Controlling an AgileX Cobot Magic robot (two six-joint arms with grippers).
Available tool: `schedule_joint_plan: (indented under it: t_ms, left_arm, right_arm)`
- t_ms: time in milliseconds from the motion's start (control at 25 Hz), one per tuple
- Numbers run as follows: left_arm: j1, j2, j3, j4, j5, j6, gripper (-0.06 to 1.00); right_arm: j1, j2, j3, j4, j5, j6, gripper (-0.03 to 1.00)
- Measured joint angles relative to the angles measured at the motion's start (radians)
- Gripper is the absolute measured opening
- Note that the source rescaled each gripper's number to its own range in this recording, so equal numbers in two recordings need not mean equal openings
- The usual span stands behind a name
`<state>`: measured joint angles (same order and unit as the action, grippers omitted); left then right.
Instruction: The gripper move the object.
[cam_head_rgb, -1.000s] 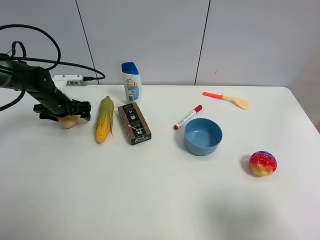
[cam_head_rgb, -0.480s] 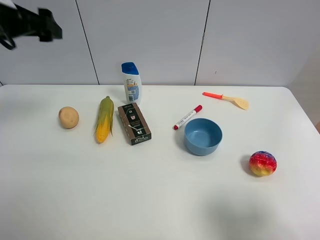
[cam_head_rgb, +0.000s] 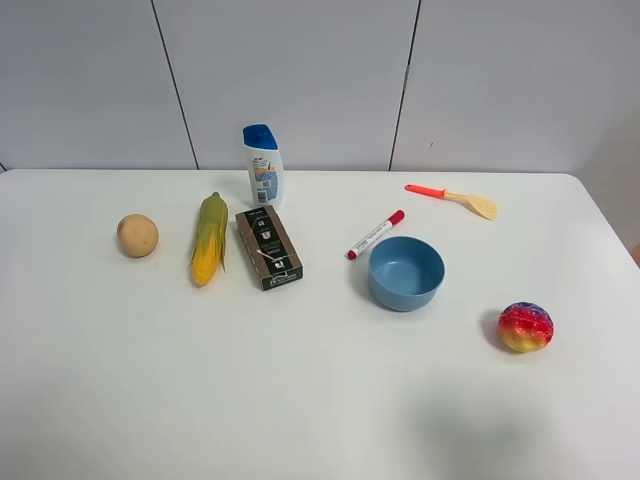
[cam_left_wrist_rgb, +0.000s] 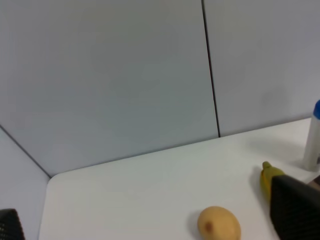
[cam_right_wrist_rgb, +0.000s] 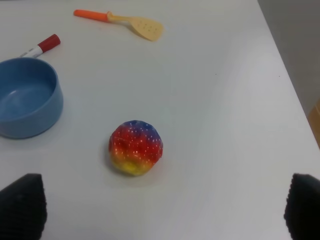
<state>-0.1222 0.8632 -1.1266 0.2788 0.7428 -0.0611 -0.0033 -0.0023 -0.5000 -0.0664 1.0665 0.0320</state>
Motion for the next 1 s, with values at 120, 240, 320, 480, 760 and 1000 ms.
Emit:
schedule_joint_plan:
  t_ms: [120,240,320,480,760,1000]
  left_arm:
    - [0.0,-0.108,0.091,0.003,0.004,0.0,0.99]
    - [0.0,-0.221,0.192,-0.003,0.01,-0.008,0.99]
    - [0.0,-0.306,0.267,-0.01,0.012,-0.024,0.99]
    - [0.0,-0.477,0.396,-0.022,0.031,-0.037,0.99]
    - [0.0,-0.736,0.492,-0.156,0.123,-0.045,0.99]
    - [0.0,-0.868,0.491,-0.181,0.251,-0.014,0.99]
  right_arm:
    - [0.0,0.0,0.0,0.0,0.0,0.0,1.0]
    - [0.0,0.0,0.0,0.0,0.0,0.0,1.0]
    - [0.0,0.0,0.0,0.0,0.0,0.0,1.0]
    - [0.0,0.0,0.0,0.0,0.0,0.0,1.0]
    - [0.0,0.0,0.0,0.0,0.0,0.0,1.0]
    - [0.0,0.0,0.0,0.0,0.0,0.0,1.0]
